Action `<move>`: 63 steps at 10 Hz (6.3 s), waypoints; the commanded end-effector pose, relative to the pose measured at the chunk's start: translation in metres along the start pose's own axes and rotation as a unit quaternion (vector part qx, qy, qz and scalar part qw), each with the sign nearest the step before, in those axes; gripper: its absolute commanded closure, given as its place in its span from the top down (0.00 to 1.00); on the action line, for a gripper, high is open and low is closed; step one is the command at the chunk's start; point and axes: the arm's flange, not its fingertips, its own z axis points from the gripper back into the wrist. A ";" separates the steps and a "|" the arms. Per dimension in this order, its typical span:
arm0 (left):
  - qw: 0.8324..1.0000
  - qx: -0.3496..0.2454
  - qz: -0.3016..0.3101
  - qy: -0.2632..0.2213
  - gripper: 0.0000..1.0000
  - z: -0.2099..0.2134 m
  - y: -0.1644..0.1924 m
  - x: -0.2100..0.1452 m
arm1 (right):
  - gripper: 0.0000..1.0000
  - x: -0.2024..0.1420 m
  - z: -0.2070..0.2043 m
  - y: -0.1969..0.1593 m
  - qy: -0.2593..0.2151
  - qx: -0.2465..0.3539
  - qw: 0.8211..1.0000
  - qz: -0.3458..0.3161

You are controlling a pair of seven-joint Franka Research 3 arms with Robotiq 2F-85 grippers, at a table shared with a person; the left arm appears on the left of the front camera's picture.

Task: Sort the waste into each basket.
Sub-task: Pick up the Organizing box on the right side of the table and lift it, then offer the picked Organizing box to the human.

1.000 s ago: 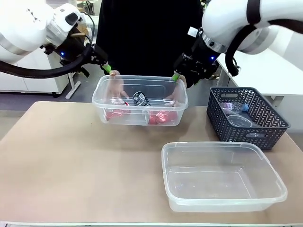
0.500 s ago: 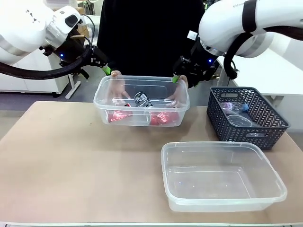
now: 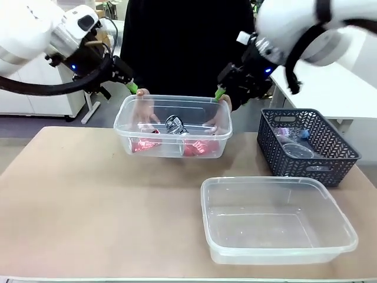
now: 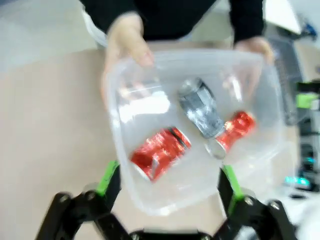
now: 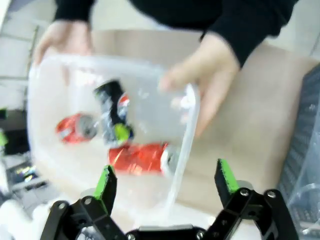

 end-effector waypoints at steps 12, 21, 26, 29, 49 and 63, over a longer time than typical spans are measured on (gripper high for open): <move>0.960 -0.017 0.169 0.222 1.00 -0.170 -0.134 -0.100 | 1.00 -0.242 0.007 -0.130 0.237 -0.286 0.927 -0.054; 0.940 -0.009 -0.007 0.342 0.40 -0.225 -0.155 -0.113 | 0.40 -0.296 -0.053 -0.195 0.277 -0.181 0.941 -0.068; 0.938 0.060 0.031 0.340 0.04 -0.222 -0.167 -0.136 | 0.00 -0.294 -0.056 -0.194 0.262 -0.194 0.941 -0.085; 0.946 0.084 0.036 0.311 0.00 -0.225 -0.173 -0.143 | 0.00 -0.300 -0.053 -0.195 0.255 -0.192 0.944 -0.082; 0.969 0.174 0.138 0.103 0.00 -0.056 0.002 -0.026 | 0.00 -0.087 -0.024 -0.044 0.185 -0.175 0.958 -0.133; 0.968 0.160 0.150 0.123 0.00 -0.047 -0.061 -0.039 | 0.00 -0.090 -0.036 0.001 0.209 -0.137 0.960 -0.127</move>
